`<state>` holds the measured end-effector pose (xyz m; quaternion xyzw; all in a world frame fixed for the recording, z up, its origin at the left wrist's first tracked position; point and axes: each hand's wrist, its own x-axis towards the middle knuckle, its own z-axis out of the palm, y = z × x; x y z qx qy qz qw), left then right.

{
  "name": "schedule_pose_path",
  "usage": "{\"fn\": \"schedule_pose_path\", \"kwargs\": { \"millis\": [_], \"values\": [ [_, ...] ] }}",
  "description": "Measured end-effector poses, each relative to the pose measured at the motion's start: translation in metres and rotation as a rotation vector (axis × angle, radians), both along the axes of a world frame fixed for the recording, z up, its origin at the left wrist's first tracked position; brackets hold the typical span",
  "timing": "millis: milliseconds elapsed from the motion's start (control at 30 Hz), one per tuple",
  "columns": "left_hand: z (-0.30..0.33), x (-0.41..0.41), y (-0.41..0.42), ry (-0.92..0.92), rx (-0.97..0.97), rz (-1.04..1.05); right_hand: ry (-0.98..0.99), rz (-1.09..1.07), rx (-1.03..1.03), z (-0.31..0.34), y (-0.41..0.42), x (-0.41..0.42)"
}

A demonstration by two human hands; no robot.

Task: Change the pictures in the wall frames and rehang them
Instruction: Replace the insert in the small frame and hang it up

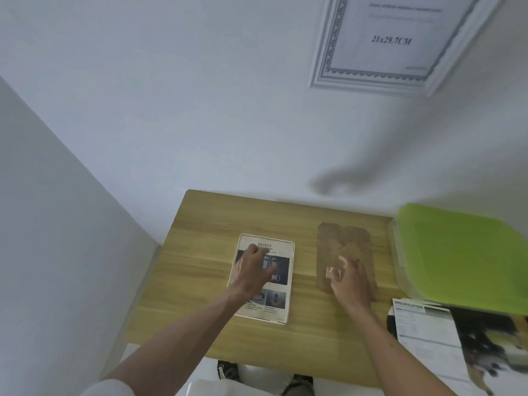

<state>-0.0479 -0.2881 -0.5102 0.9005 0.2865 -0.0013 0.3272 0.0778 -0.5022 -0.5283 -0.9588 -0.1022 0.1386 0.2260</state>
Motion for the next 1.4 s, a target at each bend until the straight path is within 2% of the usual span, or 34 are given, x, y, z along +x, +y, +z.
{"fn": "schedule_pose_path", "kwargs": {
  "millis": [200, 300, 500, 600, 833, 1033, 1400],
  "values": [
    [-0.001, 0.062, -0.083, 0.155, -0.108, -0.087, 0.145, -0.128, -0.117, 0.003, -0.049, 0.042],
    [-0.004, 0.090, -0.113, 0.222, -0.236, 0.017, 0.226, -0.145, -0.104, 0.000, -0.062, 0.055],
    [-0.008, 0.118, -0.135, 0.226, -0.487, 0.357, 0.369, -0.216, 0.055, -0.006, -0.070, 0.071],
    [-0.010, 0.117, -0.126, 0.260, -0.562, 0.415, 0.435, -0.281, 0.164, 0.000, -0.073, 0.074],
    [-0.001, 0.101, -0.100, 0.153, -0.501, 0.448, 0.517, -0.356, 0.461, 0.004, -0.068, 0.075],
    [0.002, 0.065, -0.058, 0.080, -0.460, 0.431, 0.567, -0.292, 0.607, 0.016, -0.037, 0.049],
    [-0.002, -0.038, 0.030, 0.031, -0.421, 0.444, 0.593, -0.094, 0.531, 0.006, 0.029, -0.057]
  ]
}}
